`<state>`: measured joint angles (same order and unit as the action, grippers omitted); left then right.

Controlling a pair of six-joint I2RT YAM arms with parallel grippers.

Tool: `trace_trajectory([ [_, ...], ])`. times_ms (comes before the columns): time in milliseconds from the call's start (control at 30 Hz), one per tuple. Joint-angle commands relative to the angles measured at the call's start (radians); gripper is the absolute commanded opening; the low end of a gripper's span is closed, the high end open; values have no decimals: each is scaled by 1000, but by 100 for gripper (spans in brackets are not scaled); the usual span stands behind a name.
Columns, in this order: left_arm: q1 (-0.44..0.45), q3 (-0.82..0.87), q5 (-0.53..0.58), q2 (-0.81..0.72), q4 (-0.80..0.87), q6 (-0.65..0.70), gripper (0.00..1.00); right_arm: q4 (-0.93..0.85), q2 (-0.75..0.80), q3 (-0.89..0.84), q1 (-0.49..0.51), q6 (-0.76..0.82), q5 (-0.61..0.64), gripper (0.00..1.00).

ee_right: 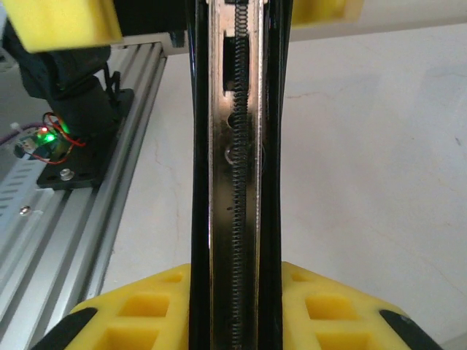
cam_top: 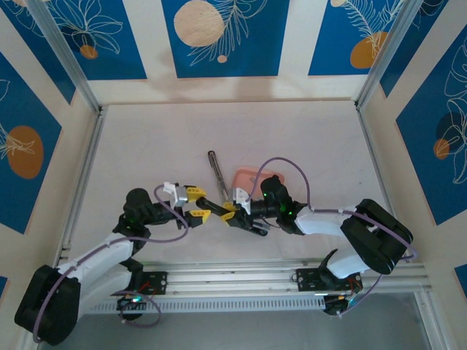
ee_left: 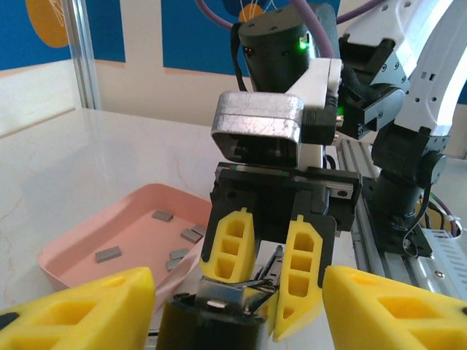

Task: Load the staples into the stapler

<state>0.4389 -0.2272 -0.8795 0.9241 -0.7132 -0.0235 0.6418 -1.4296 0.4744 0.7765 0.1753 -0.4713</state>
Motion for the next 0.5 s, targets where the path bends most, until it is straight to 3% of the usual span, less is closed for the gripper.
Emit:
trace_trajectory([
  [0, 16, -35, -36, -2, 45, 66, 58, 73, 19, 0, -5, 21, -86, 15],
  [167, 27, -38, -36, 7, 61, 84, 50, 72, 14, 6, -5, 26, -93, 15],
  [400, 39, -49, -35, -14, 118, 120, 25, 35, 8, 24, -3, 26, -83, 16],
  [467, 42, -55, -21, -32, 151, 135, 23, 32, 11, 24, 0, 17, -72, 18],
])
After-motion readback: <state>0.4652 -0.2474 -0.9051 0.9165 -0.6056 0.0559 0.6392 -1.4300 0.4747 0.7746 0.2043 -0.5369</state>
